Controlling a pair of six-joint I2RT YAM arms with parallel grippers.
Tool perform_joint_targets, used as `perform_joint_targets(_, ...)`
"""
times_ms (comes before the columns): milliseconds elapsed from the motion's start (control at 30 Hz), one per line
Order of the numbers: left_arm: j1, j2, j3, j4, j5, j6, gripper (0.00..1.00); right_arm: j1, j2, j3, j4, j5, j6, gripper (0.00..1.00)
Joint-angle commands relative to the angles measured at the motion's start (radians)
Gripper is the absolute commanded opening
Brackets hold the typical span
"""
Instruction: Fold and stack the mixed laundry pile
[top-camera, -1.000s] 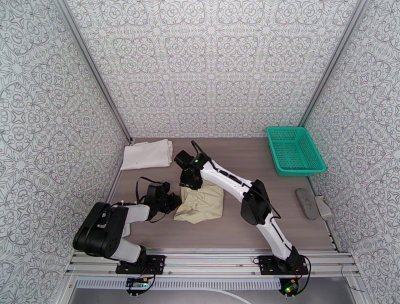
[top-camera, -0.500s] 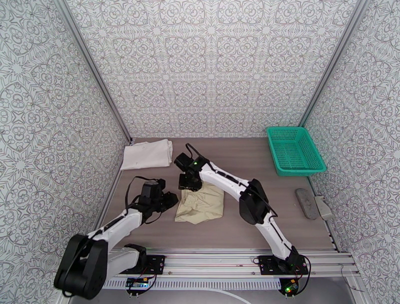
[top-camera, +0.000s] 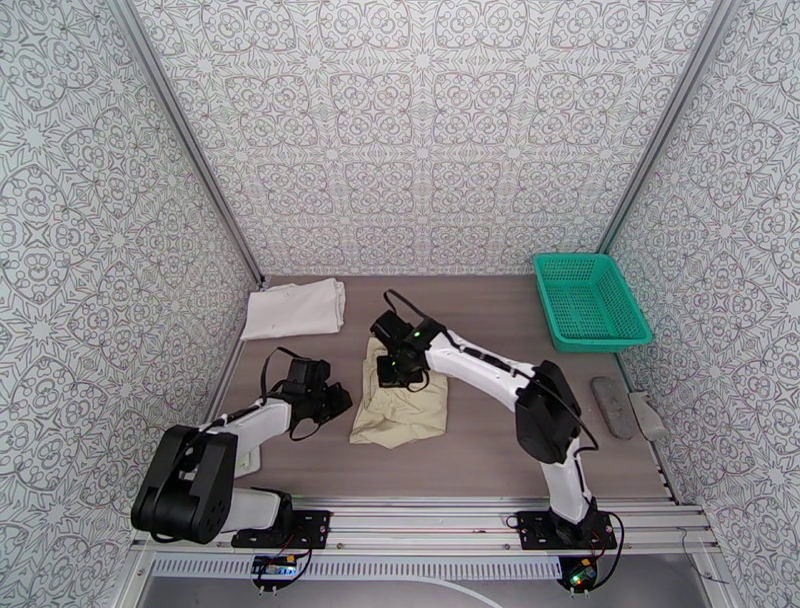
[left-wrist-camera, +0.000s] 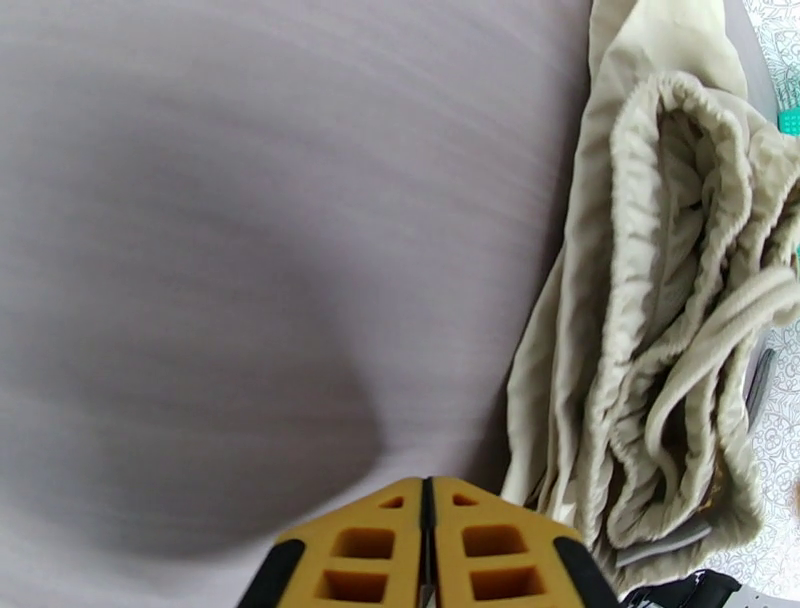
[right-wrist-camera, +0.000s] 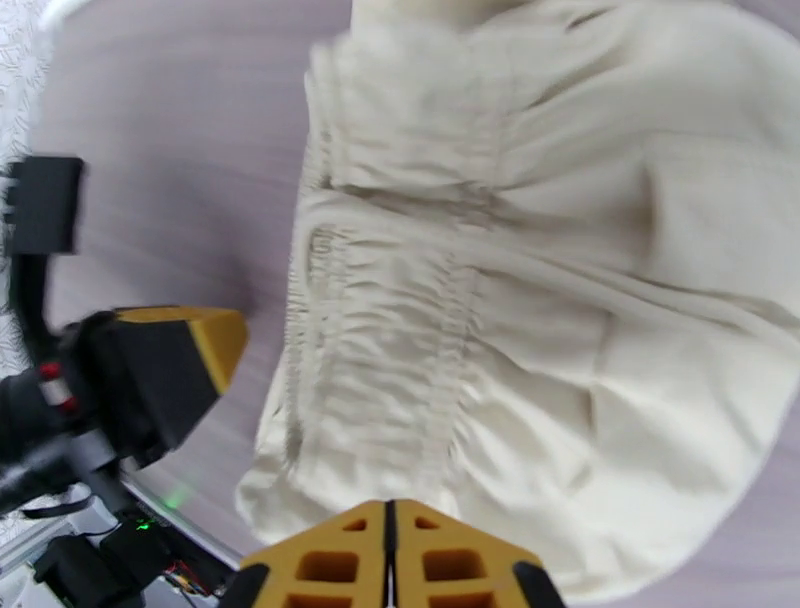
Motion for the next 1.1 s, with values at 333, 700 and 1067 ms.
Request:
perform_joint_targets(333,-0.013,-0.050,0.036,-0.026,0.000,0.018,0.10,0.047,0.087,0.063,0.027,-0.017,-0.019,0.19)
perform_joint_targets(700,-0.216,-0.238,0.301,-0.394,-0.212,0.185,0.16,-0.216,-0.447,-0.492,0.184,-0.056,-0.029,0.52)
perform_joint_targets(1067,-0.602,0.072,0.560,-0.443,-0.400,0.375,0.33,-0.438,-0.511,-0.777,0.448,-0.349,-0.111,0.65)
